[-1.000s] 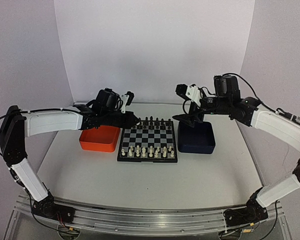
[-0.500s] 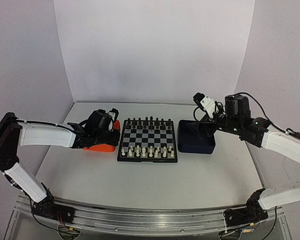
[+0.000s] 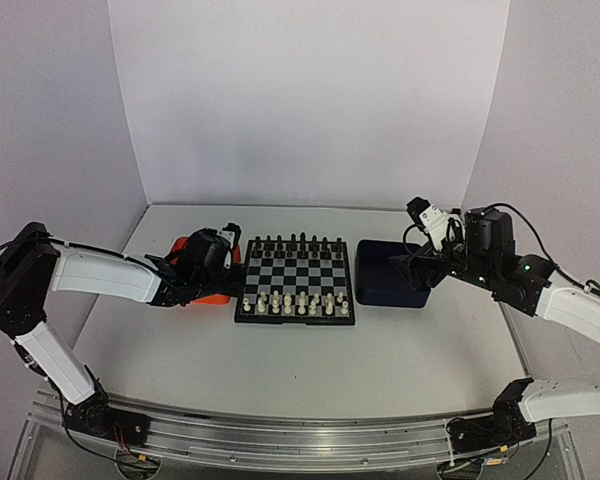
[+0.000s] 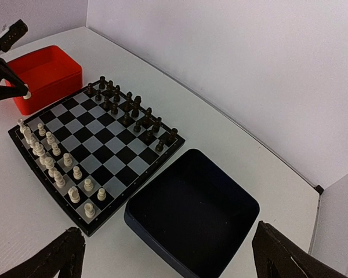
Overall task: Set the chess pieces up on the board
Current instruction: Place the chess piece on the chessboard.
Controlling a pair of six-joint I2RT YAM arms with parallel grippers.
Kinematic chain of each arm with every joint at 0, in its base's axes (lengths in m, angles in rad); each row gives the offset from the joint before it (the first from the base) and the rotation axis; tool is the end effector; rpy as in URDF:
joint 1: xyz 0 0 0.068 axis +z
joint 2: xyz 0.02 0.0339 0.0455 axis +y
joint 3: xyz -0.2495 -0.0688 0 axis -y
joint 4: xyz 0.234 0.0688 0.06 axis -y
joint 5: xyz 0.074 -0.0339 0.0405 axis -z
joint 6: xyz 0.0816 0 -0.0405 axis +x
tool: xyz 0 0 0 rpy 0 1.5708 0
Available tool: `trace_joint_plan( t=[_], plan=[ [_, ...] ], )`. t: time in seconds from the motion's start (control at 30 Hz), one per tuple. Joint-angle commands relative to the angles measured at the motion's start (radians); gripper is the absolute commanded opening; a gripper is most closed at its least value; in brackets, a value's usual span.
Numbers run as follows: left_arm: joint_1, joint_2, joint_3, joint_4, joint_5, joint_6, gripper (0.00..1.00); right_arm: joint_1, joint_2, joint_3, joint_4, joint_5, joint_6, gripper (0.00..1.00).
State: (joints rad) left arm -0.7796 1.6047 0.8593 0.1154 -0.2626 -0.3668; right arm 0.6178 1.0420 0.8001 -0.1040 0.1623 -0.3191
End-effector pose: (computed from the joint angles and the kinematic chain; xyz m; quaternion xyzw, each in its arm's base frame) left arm 0.2742 -0.2412 0.1582 0.1230 0.8771 -0.1456 0.4408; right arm 0.2367 0.1521 0.2787 -0.3266 0.7487 0.0197 0.5765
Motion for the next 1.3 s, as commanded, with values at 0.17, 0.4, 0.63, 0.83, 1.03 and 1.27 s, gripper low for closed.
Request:
trace_joint_plan(
  t=[0.17,0.4,0.63,0.83,1.03,1.27],
  plan=[
    [-0.029,0.069,0.003,0.047,-0.025,-0.049,0.0,0.0,-0.037,-0.013,-0.003,0.033,0.026,0.98],
    [-0.034,0.095,-0.008,0.057,-0.042,-0.067,0.0,0.001,-0.048,-0.017,-0.009,0.035,0.026,0.98],
    [-0.035,0.123,0.003,0.062,-0.053,-0.065,0.0,0.001,-0.062,-0.021,-0.013,0.044,0.023,0.98],
    [-0.035,0.131,0.002,0.075,-0.051,-0.069,0.0,0.001,-0.064,-0.021,-0.017,0.05,0.021,0.98],
    [-0.035,0.161,0.017,0.079,-0.043,-0.075,0.0,0.001,-0.065,-0.021,-0.019,0.051,0.021,0.98],
    [-0.035,0.172,0.02,0.096,-0.043,-0.077,0.02,0.0,-0.064,-0.021,-0.022,0.053,0.02,0.98]
  ],
)
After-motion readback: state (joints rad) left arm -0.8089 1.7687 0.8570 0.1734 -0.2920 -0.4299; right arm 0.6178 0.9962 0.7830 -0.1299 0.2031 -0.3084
